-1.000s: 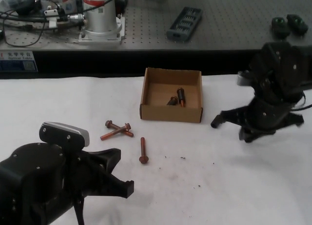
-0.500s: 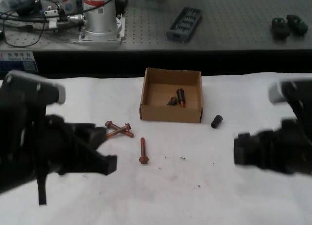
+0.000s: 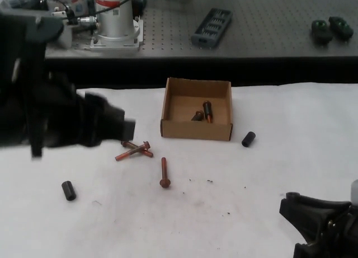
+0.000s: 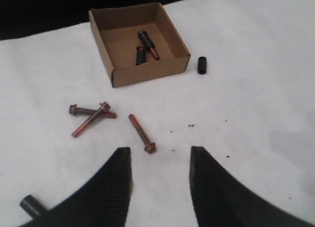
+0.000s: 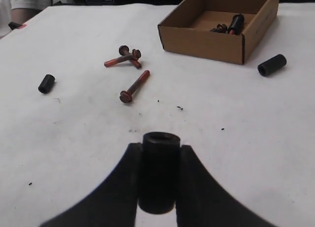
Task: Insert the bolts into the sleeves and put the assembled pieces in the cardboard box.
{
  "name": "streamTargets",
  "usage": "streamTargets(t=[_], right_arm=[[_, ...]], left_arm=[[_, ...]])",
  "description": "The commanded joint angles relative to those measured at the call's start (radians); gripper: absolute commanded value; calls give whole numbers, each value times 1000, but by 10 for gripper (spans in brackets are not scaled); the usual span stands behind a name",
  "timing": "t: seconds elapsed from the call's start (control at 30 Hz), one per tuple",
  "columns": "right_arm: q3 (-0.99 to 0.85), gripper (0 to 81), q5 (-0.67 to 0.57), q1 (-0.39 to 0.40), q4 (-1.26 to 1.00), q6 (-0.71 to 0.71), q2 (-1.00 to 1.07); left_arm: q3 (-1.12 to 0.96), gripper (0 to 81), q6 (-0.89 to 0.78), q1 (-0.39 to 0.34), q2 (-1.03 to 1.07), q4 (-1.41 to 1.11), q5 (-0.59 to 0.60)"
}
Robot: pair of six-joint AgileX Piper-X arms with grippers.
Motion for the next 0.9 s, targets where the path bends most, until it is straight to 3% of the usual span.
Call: streamTargets(t=[0.0, 0.43, 0.73, 0.87], right_arm=[[9, 73, 27, 3, -83, -35, -12], [11, 73, 27, 3, -81, -68, -12], [11, 73, 40, 3, -89, -68, -12], [11, 73, 40, 3, -91, -63, -12]], left_arm=[[-110, 287, -3, -4, 129, 128, -68], [-290, 287, 56, -4, 578, 121, -59], [-355, 287, 50, -4, 737, 70, -59], [-371, 287, -2, -4, 774, 34, -1]])
